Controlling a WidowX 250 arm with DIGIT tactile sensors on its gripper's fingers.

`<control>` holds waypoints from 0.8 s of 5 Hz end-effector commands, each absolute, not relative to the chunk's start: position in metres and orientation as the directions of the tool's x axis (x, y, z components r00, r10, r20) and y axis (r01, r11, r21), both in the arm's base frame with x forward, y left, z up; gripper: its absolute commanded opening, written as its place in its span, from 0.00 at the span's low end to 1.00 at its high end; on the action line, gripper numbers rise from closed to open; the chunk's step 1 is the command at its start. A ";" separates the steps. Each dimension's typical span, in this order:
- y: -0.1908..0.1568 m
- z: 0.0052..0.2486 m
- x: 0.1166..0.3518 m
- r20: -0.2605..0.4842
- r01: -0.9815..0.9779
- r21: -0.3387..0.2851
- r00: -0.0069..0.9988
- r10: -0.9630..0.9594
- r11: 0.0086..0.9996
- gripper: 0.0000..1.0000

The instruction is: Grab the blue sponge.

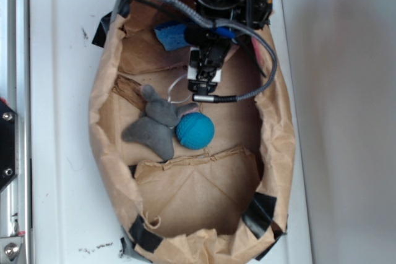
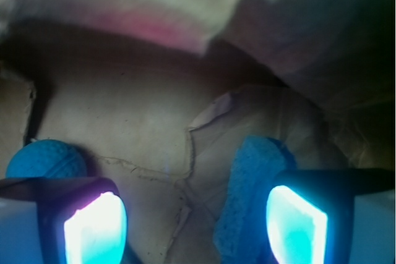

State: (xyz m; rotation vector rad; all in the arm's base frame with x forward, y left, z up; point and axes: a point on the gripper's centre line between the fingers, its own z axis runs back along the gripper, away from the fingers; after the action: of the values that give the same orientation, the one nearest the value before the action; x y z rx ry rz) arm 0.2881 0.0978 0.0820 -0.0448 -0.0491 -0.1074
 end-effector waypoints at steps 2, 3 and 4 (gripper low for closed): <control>0.114 0.068 0.288 0.051 0.108 0.112 0.992 -0.114 0.988 1.00; 0.113 0.053 0.293 0.031 0.096 0.157 0.994 -0.103 0.983 1.00; 0.112 0.044 0.298 0.004 0.100 0.156 0.995 -0.102 0.983 1.00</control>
State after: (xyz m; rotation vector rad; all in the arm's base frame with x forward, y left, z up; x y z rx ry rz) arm 0.2965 0.1067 0.0367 0.1467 0.0165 -0.0990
